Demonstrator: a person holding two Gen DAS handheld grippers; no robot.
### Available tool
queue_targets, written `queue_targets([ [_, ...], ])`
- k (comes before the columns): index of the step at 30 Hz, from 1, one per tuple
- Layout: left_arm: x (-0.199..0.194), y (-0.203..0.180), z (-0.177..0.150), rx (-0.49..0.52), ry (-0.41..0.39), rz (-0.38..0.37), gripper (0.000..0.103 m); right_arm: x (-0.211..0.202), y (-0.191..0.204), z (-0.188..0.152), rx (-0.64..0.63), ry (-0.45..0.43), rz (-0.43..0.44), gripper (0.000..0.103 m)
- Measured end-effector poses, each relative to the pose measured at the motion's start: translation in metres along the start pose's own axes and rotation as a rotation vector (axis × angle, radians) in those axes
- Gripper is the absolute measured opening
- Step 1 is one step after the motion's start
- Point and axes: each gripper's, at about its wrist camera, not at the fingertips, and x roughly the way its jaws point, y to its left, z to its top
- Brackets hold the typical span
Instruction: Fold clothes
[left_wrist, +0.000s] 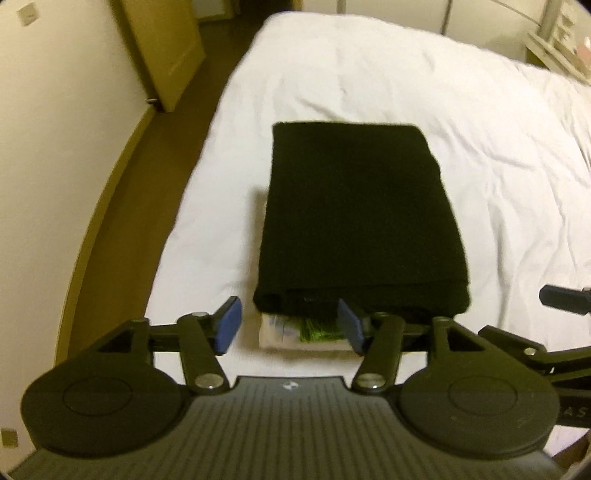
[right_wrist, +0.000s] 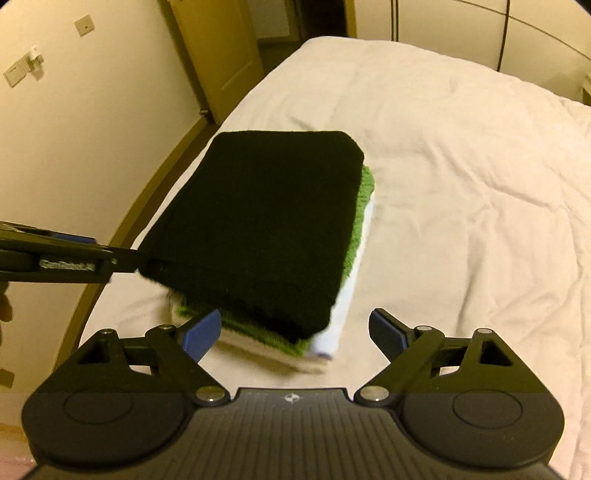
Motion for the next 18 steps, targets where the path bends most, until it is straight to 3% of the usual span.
queue_targets([
  [5, -0.043, -0.021, -0.019, -0.095, -0.034, 0.036, 0.07, -0.03, -0.014, -0.007, -0.095, -0.007, 0.035, 0.089],
  [18, -0.13, -0.088, -0.063, -0.25, -0.165, 0.154, 0.098, -0.096, -0.057, -0.028, -0.254, -0.08, 0.107, 0.09],
])
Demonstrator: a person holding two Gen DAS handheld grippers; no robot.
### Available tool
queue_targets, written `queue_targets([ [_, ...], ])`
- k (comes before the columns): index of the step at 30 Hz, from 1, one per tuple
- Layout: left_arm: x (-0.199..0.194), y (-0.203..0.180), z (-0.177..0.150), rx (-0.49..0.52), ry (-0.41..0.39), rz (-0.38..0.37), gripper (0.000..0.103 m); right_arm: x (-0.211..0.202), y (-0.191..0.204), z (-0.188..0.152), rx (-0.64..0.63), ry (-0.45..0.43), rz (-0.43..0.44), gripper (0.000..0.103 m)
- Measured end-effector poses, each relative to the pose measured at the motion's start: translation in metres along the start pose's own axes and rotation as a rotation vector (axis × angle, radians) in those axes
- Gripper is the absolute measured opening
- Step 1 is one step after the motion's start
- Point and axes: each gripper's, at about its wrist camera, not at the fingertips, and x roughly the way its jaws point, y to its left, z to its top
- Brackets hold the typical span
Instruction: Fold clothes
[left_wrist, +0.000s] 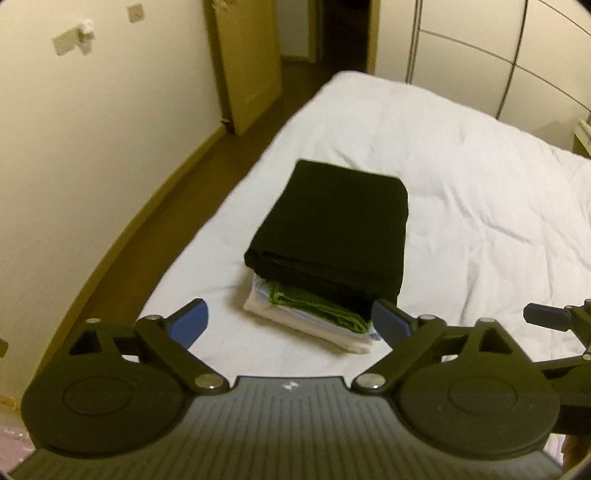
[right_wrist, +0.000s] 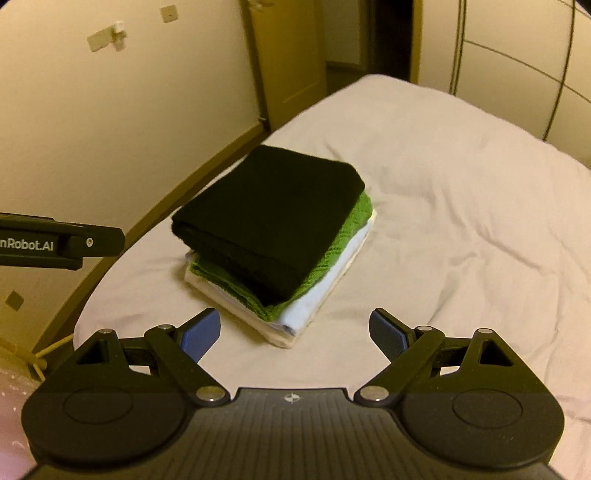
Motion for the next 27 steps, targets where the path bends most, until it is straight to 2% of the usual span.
queue_targets([
  [12, -0.053, -0.017, -0.023, -0.081, -0.039, 0.075, 0.102, -0.037, -0.017, -0.008, -0.032, -0.031, 0.042, 0.091],
  [13, -0.056, -0.018, -0.025, -0.087, -0.041, 0.079, 0.102, -0.039, -0.018, -0.008, -0.036, -0.035, 0.042, 0.095],
  [14, -0.056, -0.02, -0.025, -0.092, -0.043, 0.079, 0.102, -0.041, -0.018, -0.009, -0.038, -0.04, 0.042, 0.103],
  [18, -0.06, -0.024, -0.031, -0.118, -0.044, 0.072, 0.102, -0.048, -0.022, -0.01, -0.049, -0.053, 0.055, 0.103],
  [27, -0.053, -0.037, -0.04, -0.146, -0.04, 0.107, 0.102, -0.046, -0.038, -0.009, -0.068, -0.044, 0.046, 0.103],
])
